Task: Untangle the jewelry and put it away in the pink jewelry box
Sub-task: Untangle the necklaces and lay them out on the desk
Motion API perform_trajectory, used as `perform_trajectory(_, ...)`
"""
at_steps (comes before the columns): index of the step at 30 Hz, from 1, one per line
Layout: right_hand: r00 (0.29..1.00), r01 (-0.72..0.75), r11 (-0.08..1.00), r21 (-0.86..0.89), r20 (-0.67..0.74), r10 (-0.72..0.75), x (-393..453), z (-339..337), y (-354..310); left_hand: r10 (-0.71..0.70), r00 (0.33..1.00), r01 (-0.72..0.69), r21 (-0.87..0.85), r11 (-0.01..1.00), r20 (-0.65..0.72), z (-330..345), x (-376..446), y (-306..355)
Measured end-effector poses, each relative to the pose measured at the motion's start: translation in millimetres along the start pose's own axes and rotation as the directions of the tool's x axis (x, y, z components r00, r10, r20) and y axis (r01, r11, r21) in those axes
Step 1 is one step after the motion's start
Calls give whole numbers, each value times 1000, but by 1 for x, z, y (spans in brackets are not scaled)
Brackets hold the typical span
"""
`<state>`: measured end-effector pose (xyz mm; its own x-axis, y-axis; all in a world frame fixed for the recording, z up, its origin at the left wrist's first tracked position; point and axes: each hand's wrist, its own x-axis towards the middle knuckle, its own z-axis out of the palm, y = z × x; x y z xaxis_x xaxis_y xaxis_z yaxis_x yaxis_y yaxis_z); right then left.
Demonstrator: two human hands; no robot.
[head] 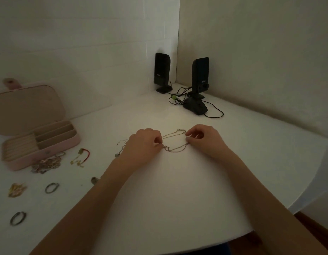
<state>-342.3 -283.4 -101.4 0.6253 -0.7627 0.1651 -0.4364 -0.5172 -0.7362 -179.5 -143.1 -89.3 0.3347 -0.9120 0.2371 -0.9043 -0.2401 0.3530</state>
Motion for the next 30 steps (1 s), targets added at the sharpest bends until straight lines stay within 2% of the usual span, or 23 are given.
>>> perform_trajectory(3, 999, -16, 1000, 14, -50, 16, 1, 2, 1, -13, 1000, 14, -133, 991, 5, -4, -1, -6)
perform_trajectory(5, 995, 2, 1000, 26, -98, 1, -1, 4, -1, -8, 999, -2, -204, 979, -48, -10, -3, -10)
perform_trajectory(9, 981, 160, 986, 42, -115, -154, -11, 12, -22, -9, 997, -5, -188, 982, -75, -35, -13, -26)
perform_trajectory(12, 953, 297, 952, 68, 44, -300, -17, 26, -53, 22, 1000, -23, -155, 988, -6, -62, -30, -45)
perform_trajectory(16, 822, 469, 882, 31, 349, -450, -20, 60, -91, -23, 998, 29, -118, 993, 53, -83, -63, -67)
perform_trajectory(20, 736, 543, 839, -36, 501, -455, -16, 92, -107, -48, 996, 57, -126, 990, 72, -80, -90, -82)
perform_trajectory(22, 736, 551, 834, -28, 488, -469, -12, 102, -111, -34, 997, 44, -133, 990, 76, -76, -94, -87)
perform_trajectory(26, 808, 546, 833, -88, 318, -496, 0, 107, -107, -40, 999, 38, -100, 994, -20, -65, -85, -93)
perform_trajectory(30, 843, 493, 858, -146, 325, -429, 0, 107, -99, -68, 993, 55, -136, 989, -92, -51, -69, -92)
